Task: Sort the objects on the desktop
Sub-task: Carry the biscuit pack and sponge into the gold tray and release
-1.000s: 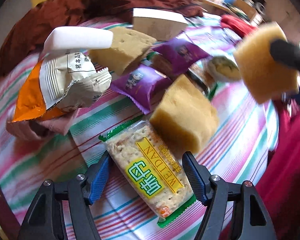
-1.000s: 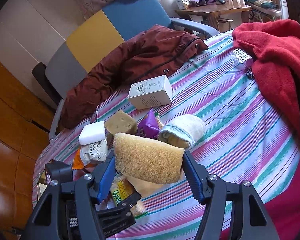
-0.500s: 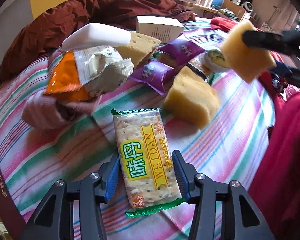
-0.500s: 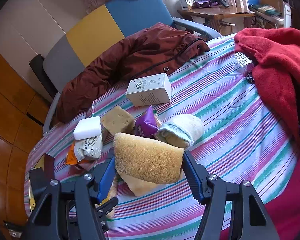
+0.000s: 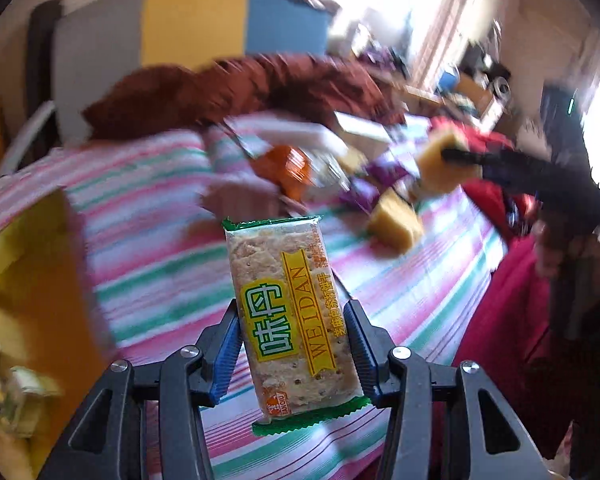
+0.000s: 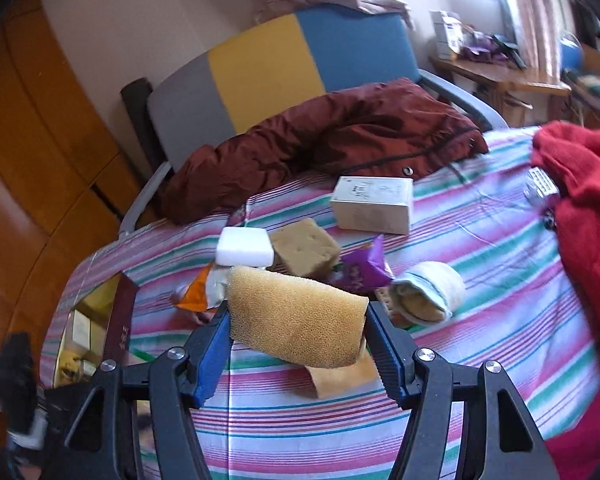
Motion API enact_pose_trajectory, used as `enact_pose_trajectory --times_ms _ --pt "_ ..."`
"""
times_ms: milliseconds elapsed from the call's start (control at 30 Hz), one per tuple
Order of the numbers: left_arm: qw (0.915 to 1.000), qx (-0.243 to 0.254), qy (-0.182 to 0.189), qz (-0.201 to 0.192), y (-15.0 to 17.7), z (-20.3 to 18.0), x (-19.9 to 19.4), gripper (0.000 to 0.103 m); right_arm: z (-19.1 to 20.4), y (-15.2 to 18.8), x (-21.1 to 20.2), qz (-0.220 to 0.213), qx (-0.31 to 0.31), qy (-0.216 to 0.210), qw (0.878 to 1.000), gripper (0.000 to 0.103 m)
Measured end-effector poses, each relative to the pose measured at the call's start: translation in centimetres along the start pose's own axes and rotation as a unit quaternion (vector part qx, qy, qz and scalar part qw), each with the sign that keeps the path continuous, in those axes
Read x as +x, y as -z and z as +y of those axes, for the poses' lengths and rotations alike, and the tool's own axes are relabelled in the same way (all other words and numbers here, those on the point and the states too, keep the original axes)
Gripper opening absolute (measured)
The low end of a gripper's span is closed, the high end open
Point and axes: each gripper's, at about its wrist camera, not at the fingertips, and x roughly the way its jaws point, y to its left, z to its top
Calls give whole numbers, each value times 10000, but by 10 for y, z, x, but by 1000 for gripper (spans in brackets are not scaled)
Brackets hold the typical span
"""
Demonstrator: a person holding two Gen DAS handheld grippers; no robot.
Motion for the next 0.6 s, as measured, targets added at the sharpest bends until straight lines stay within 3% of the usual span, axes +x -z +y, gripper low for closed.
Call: enact_pose_trajectory --times_ms 167,300,500,600 --pt "9964 -579 -407 -469 8 56 -37 50 8 4 8 199 -173 43 9996 65" --pt "9868 -1168 -922 -636 25 119 -68 50 22 9 13 337 -431 96 9985 64" --pt "9635 -1900 -1733 -749 61 202 -99 50 67 7 7 414 -766 -235 9959 64" --pt "9497 -2237 -2032 -818 77 238 -113 50 114 7 6 390 -1147 -586 9909 64"
